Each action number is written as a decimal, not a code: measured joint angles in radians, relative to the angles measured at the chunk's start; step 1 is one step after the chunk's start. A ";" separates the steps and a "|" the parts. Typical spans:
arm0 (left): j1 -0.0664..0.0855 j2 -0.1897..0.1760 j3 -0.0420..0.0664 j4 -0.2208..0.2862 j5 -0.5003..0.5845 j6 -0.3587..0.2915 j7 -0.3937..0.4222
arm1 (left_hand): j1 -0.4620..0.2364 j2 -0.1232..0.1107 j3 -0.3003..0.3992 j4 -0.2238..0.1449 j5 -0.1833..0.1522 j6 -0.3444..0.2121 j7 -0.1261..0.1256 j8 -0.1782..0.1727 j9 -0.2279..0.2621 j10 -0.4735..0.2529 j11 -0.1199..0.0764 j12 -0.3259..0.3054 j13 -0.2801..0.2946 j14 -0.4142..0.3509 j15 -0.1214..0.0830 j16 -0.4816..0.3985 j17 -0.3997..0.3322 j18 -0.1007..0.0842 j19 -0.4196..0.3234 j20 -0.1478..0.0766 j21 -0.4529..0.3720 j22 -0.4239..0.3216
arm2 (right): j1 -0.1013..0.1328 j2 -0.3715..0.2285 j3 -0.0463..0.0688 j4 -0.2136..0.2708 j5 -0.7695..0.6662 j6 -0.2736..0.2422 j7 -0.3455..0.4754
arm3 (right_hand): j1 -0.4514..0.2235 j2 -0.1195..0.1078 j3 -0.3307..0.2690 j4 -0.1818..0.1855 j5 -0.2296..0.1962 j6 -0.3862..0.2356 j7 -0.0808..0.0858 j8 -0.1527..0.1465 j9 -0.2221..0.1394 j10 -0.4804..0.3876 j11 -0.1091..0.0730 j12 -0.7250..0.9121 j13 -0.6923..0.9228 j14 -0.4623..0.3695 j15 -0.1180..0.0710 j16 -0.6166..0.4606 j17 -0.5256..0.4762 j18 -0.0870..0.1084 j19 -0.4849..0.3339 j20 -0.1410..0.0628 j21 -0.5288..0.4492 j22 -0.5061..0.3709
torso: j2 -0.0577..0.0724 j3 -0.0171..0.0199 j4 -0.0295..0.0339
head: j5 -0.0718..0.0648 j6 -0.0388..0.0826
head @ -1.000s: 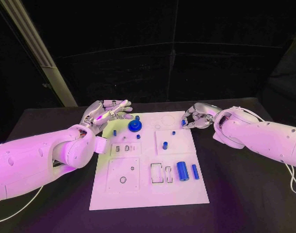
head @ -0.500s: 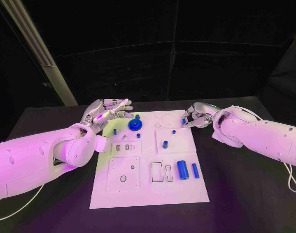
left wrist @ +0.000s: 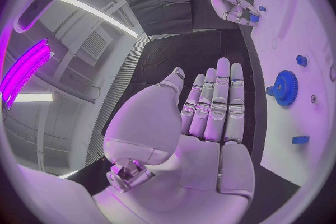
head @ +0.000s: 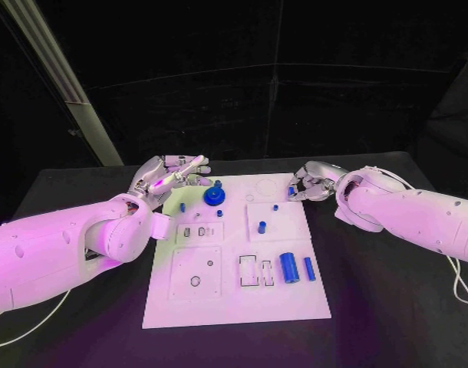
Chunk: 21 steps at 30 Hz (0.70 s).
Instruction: Assemble the parts on the task board
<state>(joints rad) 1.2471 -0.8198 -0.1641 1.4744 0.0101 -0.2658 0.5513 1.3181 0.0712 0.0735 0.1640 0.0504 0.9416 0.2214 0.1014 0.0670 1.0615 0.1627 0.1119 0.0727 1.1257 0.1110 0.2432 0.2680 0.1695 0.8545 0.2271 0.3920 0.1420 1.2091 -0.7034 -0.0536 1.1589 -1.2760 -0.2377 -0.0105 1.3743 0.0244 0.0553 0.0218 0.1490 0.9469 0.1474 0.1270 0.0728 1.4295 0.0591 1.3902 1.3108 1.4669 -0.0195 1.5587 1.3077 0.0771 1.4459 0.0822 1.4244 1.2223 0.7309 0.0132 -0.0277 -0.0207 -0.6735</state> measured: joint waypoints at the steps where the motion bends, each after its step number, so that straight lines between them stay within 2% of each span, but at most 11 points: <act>1: 0.000 0.000 0.000 0.000 0.000 0.000 0.000 | 0.000 0.000 0.000 0.000 0.000 0.000 0.000 0.000 0.000 0.000 0.000 0.000 0.000 0.000 0.000 0.000 0.000 0.000 0.000 0.000 0.000 0.000 | 0.000 0.000 0.000 -0.001 0.000 0.000 0.000 | 0.001 0.005 0.006 0.000 0.000 0.011 0.000 0.004 0.001 0.000 0.000 0.001 0.000 0.000 0.000 0.000 0.000 0.000 0.000 0.000 0.001 0.002 | 0.000 0.0001 0.0000 | 0.000 0.000; 4: 0.000 0.000 0.000 0.000 0.000 0.001 0.000 | 0.000 0.000 0.000 0.000 0.000 0.000 0.000 0.000 0.000 0.000 0.000 0.000 0.000 0.000 0.000 0.000 0.000 0.000 0.000 0.000 0.000 0.000 | 0.000 0.001 0.000 -0.002 0.000 -0.001 0.000 | 0.001 0.015 0.014 -0.005 0.000 0.038 -0.003 0.012 0.003 0.002 -0.002 0.004 0.001 0.000 0.000 0.000 0.000 0.000 0.000 0.000 0.004 0.006 | 0.000 0.0003 0.0000 | -0.001 -0.001; 9: 0.000 -0.001 0.000 0.001 0.000 0.001 -0.001 | 0.000 0.000 0.000 0.000 0.000 0.000 0.000 0.000 0.000 0.000 0.000 0.000 0.000 0.000 0.000 0.000 0.000 0.000 0.000 0.000 0.000 0.000 | 0.000 0.002 0.000 -0.005 0.000 -0.007 0.000 | 0.013 0.035 0.049 -0.013 -0.030 0.086 -0.018 0.024 0.005 0.013 -0.013 0.004 0.001 -0.001 -0.002 0.000 0.000 0.000 0.002 -0.002 0.011 0.015 | 0.000 0.0002 0.0006 | -0.002 0.000; 12: 0.000 -0.002 0.000 0.002 0.000 0.001 -0.001 | 0.000 0.000 0.000 0.000 0.000 0.000 0.000 0.000 0.000 0.000 0.000 0.000 0.000 0.000 0.000 0.000 0.000 0.000 0.000 0.000 0.000 0.000 | 0.000 0.002 0.000 -0.007 0.000 -0.016 -0.002 | 0.010 0.043 0.064 -0.015 -0.033 0.090 -0.018 0.029 0.006 0.016 -0.016 0.007 0.001 0.000 -0.011 0.000 0.000 0.000 0.005 -0.006 0.011 0.019 | 0.000 0.0002 0.0008 | -0.001 0.000; 17: 0.000 -0.004 0.000 0.004 0.000 0.002 -0.001 | 0.000 0.000 0.000 0.000 0.000 0.000 0.000 0.000 0.000 0.000 0.000 0.000 0.000 0.000 0.000 0.000 0.000 0.000 0.000 0.000 0.000 0.000 | 0.000 0.002 0.000 -0.007 0.000 -0.038 -0.005 | 0.002 0.051 0.071 -0.014 -0.035 0.092 -0.017 0.031 0.007 0.018 -0.018 0.011 -0.001 0.000 -0.011 0.004 0.000 0.000 0.005 -0.006 0.011 0.022 | 0.000 0.0005 0.0008 | 0.002 0.001; 21: 0.000 -0.010 0.000 0.007 0.000 0.002 -0.002 | 0.000 0.000 0.000 0.000 0.000 0.000 0.000 0.000 0.000 0.000 0.000 0.000 0.000 0.000 0.000 0.000 0.000 0.000 0.000 0.000 0.000 0.000 | 0.000 -0.010 0.000 0.012 0.001 -0.059 -0.008 | 0.001 0.052 0.073 -0.015 -0.039 0.092 -0.018 0.031 0.007 0.018 -0.018 0.012 0.000 0.000 -0.011 0.004 0.000 0.000 0.009 -0.009 0.011 0.022 | -0.001 0.0005 0.0007 | 0.003 0.001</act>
<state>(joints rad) 1.2471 -0.8294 -0.1641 1.4812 0.0104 -0.2642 0.5496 1.3180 0.0712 0.0735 0.1640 0.0504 0.9416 0.2214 0.1014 0.0670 1.0615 0.1627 0.1119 0.0727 1.1257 0.1110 0.2432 0.2678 0.1695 0.8545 0.2271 0.3920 0.1422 1.2087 -0.7132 -0.0535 1.1712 -1.2750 -0.2969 -0.0187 1.3752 0.0763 0.1282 0.0065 0.1103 1.0388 0.1299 0.1583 0.0797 1.4474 0.0410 1.4019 1.3103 1.4669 -0.0306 1.5624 1.3076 0.0773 1.4549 0.0733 1.4358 1.2440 0.7300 0.0137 -0.0270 -0.0174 -0.6725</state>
